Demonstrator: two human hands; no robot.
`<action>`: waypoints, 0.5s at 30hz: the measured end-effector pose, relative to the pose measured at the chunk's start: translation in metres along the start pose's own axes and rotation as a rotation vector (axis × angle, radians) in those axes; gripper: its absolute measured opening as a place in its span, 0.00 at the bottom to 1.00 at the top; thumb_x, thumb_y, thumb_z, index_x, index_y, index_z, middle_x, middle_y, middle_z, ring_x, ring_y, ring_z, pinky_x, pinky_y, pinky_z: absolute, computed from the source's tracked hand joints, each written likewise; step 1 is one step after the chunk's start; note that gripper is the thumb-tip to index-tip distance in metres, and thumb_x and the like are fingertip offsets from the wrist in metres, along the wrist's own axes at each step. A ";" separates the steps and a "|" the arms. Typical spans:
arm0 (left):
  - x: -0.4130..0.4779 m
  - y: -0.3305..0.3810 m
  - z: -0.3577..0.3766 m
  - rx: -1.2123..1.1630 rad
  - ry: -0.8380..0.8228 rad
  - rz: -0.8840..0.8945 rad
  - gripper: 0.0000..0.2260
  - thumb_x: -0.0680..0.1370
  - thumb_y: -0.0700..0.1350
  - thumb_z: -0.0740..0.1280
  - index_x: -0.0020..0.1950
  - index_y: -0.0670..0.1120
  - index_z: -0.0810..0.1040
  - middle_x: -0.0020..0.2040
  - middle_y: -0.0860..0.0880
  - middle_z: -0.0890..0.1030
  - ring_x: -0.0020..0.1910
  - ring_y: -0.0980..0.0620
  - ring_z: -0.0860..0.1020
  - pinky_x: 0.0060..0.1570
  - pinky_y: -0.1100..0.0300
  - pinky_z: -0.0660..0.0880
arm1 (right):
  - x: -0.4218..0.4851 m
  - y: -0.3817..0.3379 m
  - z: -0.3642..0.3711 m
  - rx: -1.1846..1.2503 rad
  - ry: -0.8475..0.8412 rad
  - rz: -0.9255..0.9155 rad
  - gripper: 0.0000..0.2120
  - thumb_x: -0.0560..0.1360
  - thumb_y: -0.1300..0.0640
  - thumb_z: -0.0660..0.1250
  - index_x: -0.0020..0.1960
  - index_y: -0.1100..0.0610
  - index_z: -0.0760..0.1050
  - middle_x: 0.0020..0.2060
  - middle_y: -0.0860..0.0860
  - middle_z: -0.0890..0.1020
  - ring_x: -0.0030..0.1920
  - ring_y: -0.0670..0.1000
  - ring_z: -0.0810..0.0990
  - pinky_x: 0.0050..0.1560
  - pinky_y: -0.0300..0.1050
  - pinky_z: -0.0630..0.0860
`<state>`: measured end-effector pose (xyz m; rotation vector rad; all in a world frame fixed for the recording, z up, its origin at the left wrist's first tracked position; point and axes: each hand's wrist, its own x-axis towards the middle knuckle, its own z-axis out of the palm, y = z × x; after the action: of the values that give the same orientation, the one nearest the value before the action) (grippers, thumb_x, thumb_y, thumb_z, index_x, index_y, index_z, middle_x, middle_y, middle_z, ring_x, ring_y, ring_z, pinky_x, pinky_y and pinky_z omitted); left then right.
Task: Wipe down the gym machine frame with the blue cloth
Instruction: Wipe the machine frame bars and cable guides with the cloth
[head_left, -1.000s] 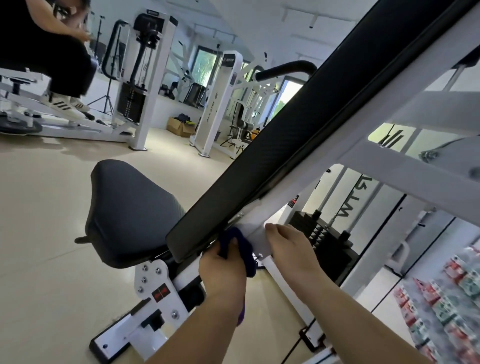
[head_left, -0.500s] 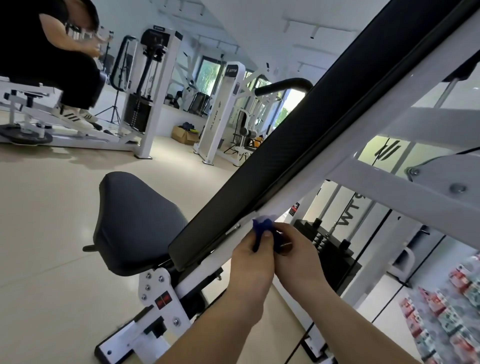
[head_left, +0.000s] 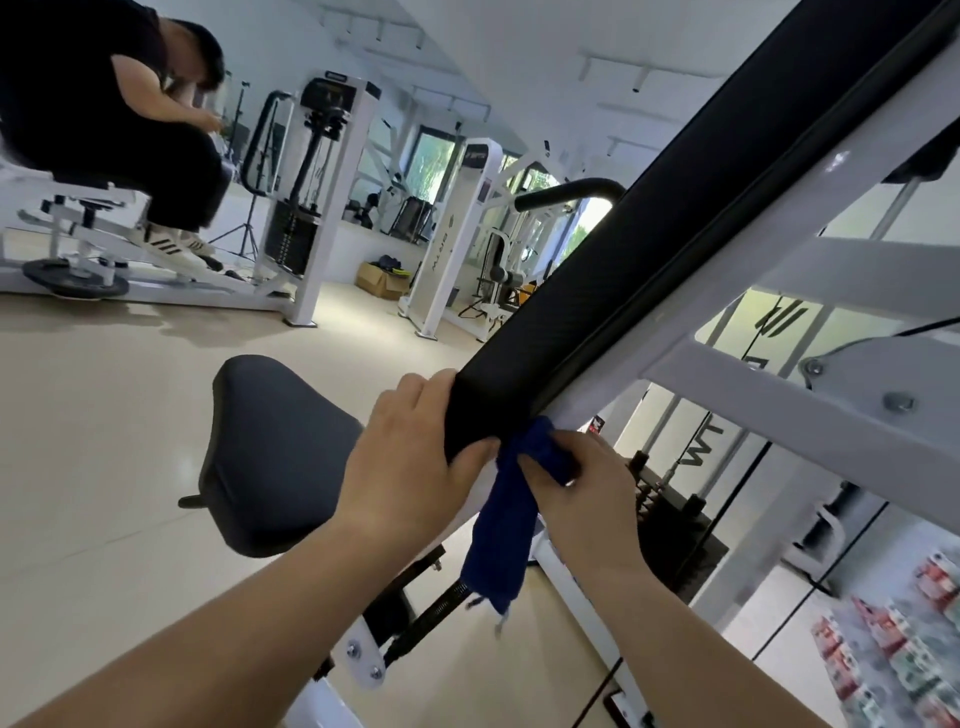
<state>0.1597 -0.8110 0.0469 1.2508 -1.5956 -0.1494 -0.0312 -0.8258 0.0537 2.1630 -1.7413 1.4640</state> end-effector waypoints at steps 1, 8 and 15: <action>-0.001 -0.001 0.001 0.009 0.010 0.001 0.26 0.78 0.60 0.68 0.72 0.54 0.66 0.58 0.55 0.70 0.55 0.54 0.69 0.53 0.58 0.71 | -0.001 0.001 0.001 0.000 -0.009 0.004 0.10 0.76 0.54 0.74 0.56 0.51 0.82 0.46 0.45 0.80 0.46 0.43 0.79 0.50 0.46 0.80; -0.005 0.001 0.005 0.078 0.012 -0.032 0.27 0.79 0.61 0.66 0.74 0.53 0.63 0.61 0.53 0.70 0.55 0.57 0.65 0.49 0.59 0.68 | 0.029 -0.018 -0.036 -0.022 0.134 -0.059 0.04 0.77 0.53 0.72 0.49 0.52 0.82 0.42 0.49 0.82 0.42 0.47 0.80 0.37 0.31 0.73; 0.000 -0.009 0.006 0.076 0.030 0.039 0.26 0.77 0.62 0.68 0.70 0.53 0.66 0.56 0.54 0.70 0.51 0.57 0.66 0.45 0.60 0.67 | -0.001 0.006 0.008 -0.181 -0.006 -0.053 0.04 0.78 0.51 0.71 0.51 0.49 0.83 0.43 0.46 0.80 0.41 0.42 0.76 0.41 0.33 0.69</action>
<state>0.1613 -0.8182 0.0389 1.2733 -1.6118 -0.0450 -0.0308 -0.8317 0.0458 2.1066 -1.7295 1.2366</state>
